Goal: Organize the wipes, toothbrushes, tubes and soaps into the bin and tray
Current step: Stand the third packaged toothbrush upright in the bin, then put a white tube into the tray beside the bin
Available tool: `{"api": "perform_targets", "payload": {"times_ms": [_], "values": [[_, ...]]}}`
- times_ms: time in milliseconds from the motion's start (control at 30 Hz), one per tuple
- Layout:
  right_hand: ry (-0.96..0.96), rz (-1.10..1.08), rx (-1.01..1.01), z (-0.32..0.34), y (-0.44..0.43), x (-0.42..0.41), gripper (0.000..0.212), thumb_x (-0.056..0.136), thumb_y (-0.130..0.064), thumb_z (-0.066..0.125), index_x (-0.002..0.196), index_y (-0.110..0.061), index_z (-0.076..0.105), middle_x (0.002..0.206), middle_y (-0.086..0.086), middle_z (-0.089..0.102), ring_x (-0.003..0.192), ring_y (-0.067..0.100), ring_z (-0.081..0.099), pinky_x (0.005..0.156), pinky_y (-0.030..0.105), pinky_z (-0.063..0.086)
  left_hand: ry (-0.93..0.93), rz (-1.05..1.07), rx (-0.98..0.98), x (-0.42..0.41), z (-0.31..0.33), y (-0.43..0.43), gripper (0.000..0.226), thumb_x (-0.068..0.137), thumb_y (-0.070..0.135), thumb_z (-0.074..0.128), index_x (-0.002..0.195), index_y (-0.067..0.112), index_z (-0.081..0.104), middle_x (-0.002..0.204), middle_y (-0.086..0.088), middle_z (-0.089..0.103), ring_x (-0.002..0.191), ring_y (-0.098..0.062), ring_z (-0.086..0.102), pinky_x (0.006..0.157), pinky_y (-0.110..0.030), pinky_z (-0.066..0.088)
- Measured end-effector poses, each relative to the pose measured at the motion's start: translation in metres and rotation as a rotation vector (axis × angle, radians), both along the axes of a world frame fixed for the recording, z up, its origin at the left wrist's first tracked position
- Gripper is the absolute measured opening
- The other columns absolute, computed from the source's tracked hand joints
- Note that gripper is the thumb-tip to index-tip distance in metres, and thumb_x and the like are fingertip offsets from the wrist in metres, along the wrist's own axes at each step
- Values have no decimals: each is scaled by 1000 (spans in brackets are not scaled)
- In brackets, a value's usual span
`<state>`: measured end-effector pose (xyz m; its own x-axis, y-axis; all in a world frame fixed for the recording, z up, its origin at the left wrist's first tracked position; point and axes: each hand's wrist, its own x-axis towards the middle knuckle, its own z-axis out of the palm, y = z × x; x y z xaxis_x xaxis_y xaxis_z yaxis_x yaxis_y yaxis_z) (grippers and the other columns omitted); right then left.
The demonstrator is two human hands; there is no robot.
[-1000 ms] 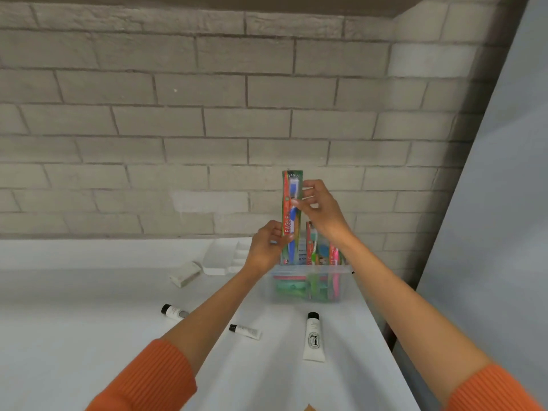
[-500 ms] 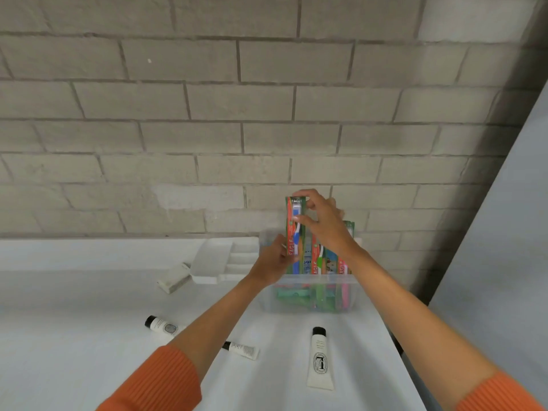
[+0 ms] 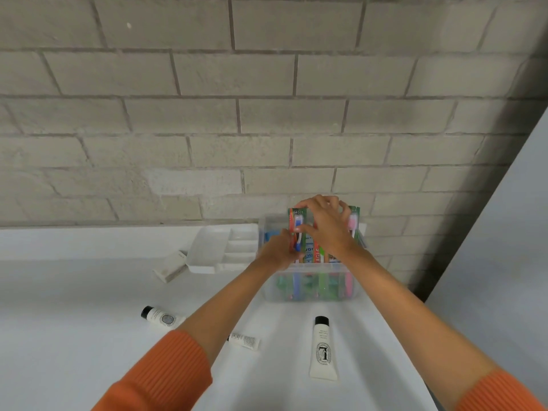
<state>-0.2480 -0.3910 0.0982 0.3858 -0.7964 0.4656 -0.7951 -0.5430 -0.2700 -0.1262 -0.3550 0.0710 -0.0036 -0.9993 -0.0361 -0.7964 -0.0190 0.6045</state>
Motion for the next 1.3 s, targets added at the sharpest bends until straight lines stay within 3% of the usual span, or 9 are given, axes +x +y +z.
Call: {"api": "perform_targets", "payload": {"times_ms": [233,433,567,700,800,900,1100,1233,1300], "values": [[50,-12,7,1,0,2,49,82,-38,64,127,-25,50,127,-3,51,130,19,30,110,45,8,67,31,15,1,2,1,50,86,19,63,127,2,41,119,-15,61,109,-29,60,93,-38,50],[25,10,-28,2,7,-2,51,83,-36,63,130,-24,48,128,-1,51,128,21,33,110,45,11,115,62,-167,9,-1,9,41,82,21,68,114,1,51,119,-15,51,115,-28,47,92,-29,39],[-77,30,-99,5,20,-4,47,85,-31,62,129,-22,50,128,0,51,123,21,38,105,37,16,57,56,-348,11,-4,26,48,87,27,62,127,9,43,126,-10,43,119,-24,36,97,-27,33],[-158,14,-114,6,45,-10,36,90,-30,57,124,-20,53,121,2,52,112,21,42,86,22,16,24,24,-517,12,-6,49,44,90,24,57,130,13,41,126,-6,42,114,-18,34,98,-24,35],[-266,18,-44,-2,67,-18,26,91,-16,56,117,-11,57,116,8,56,109,24,50,94,29,32,-77,-40,-595,12,-13,67,37,93,23,53,128,13,46,124,-6,45,111,-20,37,96,-24,32],[-368,-10,27,-22,88,-28,18,88,-1,53,105,-5,59,101,13,59,92,28,58,80,38,52,-178,-111,-605,11,-23,80,35,94,25,51,126,12,50,123,-7,50,111,-24,41,100,-30,34],[-240,-110,334,-71,125,-50,18,86,4,50,102,0,55,99,13,56,85,21,50,68,23,37,-325,-302,-422,0,-50,90,32,95,27,47,123,13,52,129,-5,53,120,-23,44,106,-34,35],[-160,-203,637,-90,142,-58,28,90,-17,55,113,-1,50,118,17,52,109,29,51,86,30,41,-410,-418,-200,-9,-68,85,42,95,30,45,134,13,43,139,-7,46,130,-24,41,108,-34,34],[-108,-225,766,-95,147,-59,43,90,-30,57,118,0,44,124,17,49,114,29,48,84,31,38,-452,-492,-180,-13,-72,83,43,96,26,45,138,17,41,143,-3,43,132,-22,40,109,-34,35]]}}
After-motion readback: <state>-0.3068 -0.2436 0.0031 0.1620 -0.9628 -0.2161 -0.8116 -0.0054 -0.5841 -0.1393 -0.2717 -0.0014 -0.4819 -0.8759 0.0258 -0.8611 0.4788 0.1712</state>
